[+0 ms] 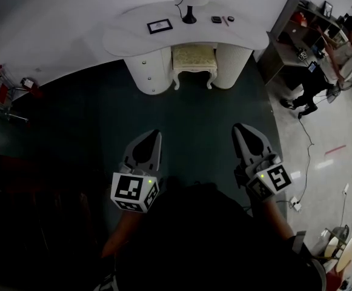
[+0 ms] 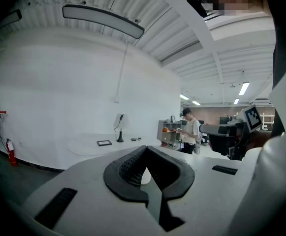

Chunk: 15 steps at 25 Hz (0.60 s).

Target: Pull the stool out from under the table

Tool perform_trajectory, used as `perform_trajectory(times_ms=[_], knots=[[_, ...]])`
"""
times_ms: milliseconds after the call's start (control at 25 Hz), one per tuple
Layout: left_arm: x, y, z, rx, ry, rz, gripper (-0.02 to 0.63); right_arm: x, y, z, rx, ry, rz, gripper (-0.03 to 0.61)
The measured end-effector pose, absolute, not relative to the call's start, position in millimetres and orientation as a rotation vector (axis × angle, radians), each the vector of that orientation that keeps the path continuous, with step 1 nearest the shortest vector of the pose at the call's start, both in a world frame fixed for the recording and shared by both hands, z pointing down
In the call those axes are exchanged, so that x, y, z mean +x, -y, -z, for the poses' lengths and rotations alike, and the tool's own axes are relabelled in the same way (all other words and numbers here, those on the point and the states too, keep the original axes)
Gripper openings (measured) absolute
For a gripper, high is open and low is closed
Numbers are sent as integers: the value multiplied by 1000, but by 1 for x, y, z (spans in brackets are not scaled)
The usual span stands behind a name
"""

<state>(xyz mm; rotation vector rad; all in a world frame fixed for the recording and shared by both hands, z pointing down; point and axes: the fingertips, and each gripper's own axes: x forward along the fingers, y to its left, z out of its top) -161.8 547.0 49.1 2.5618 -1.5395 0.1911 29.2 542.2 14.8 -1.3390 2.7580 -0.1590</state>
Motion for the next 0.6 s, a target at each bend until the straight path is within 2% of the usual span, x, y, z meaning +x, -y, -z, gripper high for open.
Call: perform_trajectory(times_ms=[600], knots=[[-233,-544,-63,2567,1481,-193,12,-45,-545,-27,-1373,-2790,222,18]])
